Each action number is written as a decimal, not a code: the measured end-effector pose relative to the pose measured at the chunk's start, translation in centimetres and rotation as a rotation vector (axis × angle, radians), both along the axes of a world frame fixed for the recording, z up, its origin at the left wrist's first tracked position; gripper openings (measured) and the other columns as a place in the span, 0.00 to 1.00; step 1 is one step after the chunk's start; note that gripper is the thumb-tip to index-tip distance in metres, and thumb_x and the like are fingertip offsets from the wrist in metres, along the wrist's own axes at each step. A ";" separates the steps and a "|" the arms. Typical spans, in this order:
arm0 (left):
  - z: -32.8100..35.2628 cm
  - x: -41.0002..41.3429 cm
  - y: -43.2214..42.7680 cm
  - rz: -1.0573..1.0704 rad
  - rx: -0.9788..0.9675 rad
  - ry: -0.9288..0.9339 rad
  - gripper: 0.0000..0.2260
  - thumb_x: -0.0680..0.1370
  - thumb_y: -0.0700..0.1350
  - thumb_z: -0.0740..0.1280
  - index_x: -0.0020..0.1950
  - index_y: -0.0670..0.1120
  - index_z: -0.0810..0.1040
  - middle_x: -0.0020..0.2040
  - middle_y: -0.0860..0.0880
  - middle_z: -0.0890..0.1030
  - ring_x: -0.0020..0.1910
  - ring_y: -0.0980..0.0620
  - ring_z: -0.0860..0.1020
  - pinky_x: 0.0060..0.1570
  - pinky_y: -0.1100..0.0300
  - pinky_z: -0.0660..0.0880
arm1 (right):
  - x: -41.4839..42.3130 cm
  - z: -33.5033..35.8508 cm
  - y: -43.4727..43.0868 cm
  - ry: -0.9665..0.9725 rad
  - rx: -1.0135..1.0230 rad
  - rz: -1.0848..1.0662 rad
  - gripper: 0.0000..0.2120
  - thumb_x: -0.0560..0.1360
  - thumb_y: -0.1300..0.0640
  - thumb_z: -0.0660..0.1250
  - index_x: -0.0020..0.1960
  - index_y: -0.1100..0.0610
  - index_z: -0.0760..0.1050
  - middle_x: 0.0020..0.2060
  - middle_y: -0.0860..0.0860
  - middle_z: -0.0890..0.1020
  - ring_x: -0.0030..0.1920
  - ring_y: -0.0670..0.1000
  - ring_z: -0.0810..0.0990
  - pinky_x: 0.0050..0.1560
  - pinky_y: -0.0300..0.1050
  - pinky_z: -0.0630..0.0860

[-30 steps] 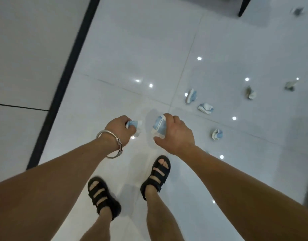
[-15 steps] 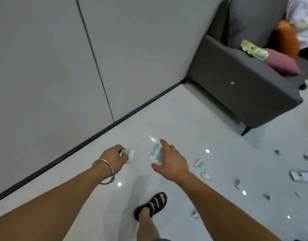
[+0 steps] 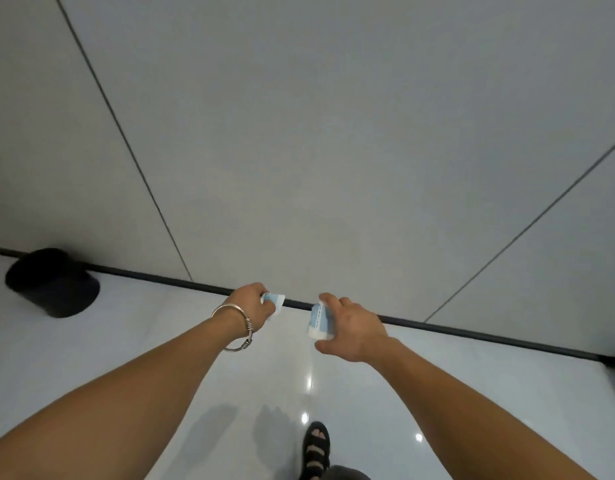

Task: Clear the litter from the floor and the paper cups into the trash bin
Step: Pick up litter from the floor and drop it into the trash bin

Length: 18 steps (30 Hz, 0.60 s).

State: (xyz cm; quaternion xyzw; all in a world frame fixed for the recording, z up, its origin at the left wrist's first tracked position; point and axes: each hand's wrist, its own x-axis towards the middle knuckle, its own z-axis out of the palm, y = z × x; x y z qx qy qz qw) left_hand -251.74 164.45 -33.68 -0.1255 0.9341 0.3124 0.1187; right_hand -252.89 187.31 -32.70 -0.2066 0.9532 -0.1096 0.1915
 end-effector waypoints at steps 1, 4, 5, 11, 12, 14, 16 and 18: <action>0.3 0.5 -2.1 0.042 -0.008 -0.003 0.03 0.75 0.47 0.63 0.47 0.49 0.74 0.42 0.49 0.76 0.38 0.50 0.74 0.30 0.61 0.64 | -0.4 0.3 -2.1 -0.005 0.011 0.052 0.44 0.67 0.39 0.70 0.76 0.45 0.51 0.62 0.51 0.73 0.59 0.55 0.74 0.55 0.50 0.75; 0.8 2.0 -7.2 0.154 -0.039 -0.014 0.04 0.76 0.47 0.62 0.47 0.47 0.73 0.44 0.47 0.77 0.40 0.49 0.73 0.33 0.61 0.65 | -2.2 1.1 -7.6 -0.009 0.017 0.178 0.44 0.67 0.40 0.70 0.76 0.45 0.52 0.62 0.51 0.73 0.60 0.55 0.74 0.55 0.50 0.75; 1.0 2.4 -8.6 0.187 -0.052 -0.021 0.07 0.76 0.47 0.62 0.49 0.45 0.75 0.45 0.47 0.77 0.41 0.49 0.73 0.35 0.61 0.66 | -3.0 1.3 -9.2 -0.010 0.016 0.212 0.43 0.67 0.40 0.70 0.76 0.45 0.52 0.62 0.51 0.72 0.60 0.55 0.74 0.56 0.50 0.75; 2.8 4.2 -16.7 0.440 -0.087 -0.019 0.11 0.77 0.47 0.63 0.57 0.45 0.76 0.49 0.46 0.78 0.43 0.50 0.73 0.40 0.61 0.68 | -6.8 1.9 -19.4 -0.001 0.038 0.414 0.43 0.68 0.41 0.71 0.76 0.46 0.52 0.61 0.52 0.72 0.60 0.56 0.73 0.55 0.50 0.74; 3.0 4.7 -18.0 0.484 -0.087 -0.010 0.11 0.77 0.47 0.63 0.57 0.44 0.76 0.49 0.45 0.78 0.43 0.50 0.73 0.41 0.61 0.68 | -7.1 2.0 -21.2 0.004 0.036 0.455 0.43 0.68 0.41 0.71 0.76 0.47 0.52 0.61 0.52 0.72 0.60 0.56 0.73 0.55 0.50 0.74; 3.2 5.9 -20.6 0.551 -0.088 -0.016 0.12 0.78 0.47 0.62 0.58 0.44 0.76 0.51 0.45 0.79 0.44 0.50 0.73 0.43 0.60 0.68 | -7.2 2.0 -25.1 0.006 0.033 0.530 0.44 0.68 0.41 0.71 0.76 0.47 0.51 0.62 0.52 0.71 0.61 0.56 0.73 0.55 0.50 0.74; 2.9 7.3 -23.4 0.615 -0.079 -0.030 0.12 0.78 0.48 0.62 0.58 0.44 0.76 0.52 0.44 0.79 0.45 0.49 0.73 0.43 0.60 0.68 | -6.9 1.9 -29.1 0.006 0.040 0.602 0.44 0.68 0.41 0.71 0.77 0.48 0.51 0.62 0.53 0.71 0.61 0.56 0.73 0.56 0.50 0.74; 2.4 8.7 -26.6 0.684 -0.065 -0.027 0.12 0.78 0.48 0.62 0.57 0.44 0.76 0.52 0.44 0.80 0.45 0.48 0.75 0.43 0.60 0.69 | -6.4 1.7 -33.6 0.007 0.054 0.676 0.45 0.68 0.41 0.71 0.77 0.48 0.51 0.63 0.53 0.71 0.61 0.56 0.72 0.57 0.50 0.73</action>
